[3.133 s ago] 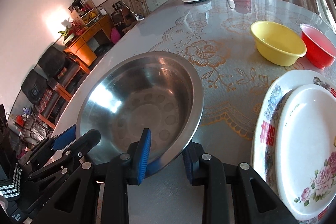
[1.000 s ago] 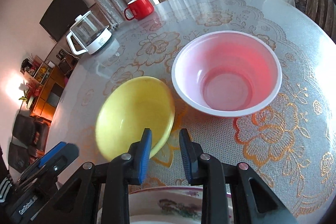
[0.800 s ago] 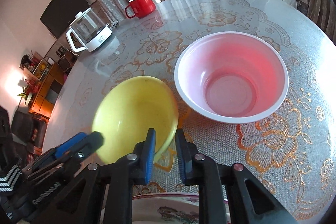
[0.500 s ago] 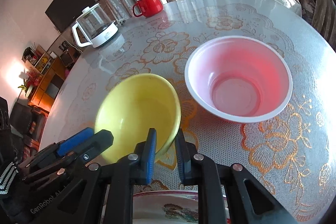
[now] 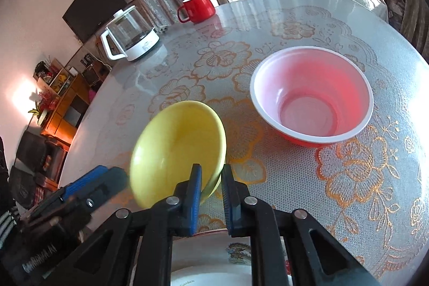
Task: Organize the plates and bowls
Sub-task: 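Lift the yellow bowl with the right tool toward the steel basin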
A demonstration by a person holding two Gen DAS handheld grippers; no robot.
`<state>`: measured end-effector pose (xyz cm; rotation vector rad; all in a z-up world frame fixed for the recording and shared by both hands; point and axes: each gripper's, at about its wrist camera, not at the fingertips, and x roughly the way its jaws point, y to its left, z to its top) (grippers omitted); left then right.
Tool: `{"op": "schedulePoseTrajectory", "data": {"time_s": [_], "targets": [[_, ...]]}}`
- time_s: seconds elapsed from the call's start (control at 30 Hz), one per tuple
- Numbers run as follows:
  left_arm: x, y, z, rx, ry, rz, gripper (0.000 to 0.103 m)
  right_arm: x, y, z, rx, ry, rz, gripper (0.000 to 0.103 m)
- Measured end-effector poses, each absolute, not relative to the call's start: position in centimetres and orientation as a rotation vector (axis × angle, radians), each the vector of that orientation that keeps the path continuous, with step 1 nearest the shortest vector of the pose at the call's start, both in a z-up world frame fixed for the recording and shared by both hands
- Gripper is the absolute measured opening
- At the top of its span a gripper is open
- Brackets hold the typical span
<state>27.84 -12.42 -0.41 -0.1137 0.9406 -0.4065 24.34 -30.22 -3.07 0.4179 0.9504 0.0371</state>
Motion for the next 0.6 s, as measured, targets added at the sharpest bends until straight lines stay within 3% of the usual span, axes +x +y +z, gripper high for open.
{"op": "schedulePoseTrajectory", "data": {"time_s": [0.27, 0.6], "targets": [[29.0, -13.9, -2.1, -0.115, 1.007, -0.520, 0.049, 24.7, -30.6, -3.7, 0.424, 0.968, 0.030, 0.013], [25.4, -12.9, 0.2, -0.118, 0.897, -0.589, 0.050, 23.1, -30.3, -2.4, 0.443, 0.927, 0.071, 0.013]]}}
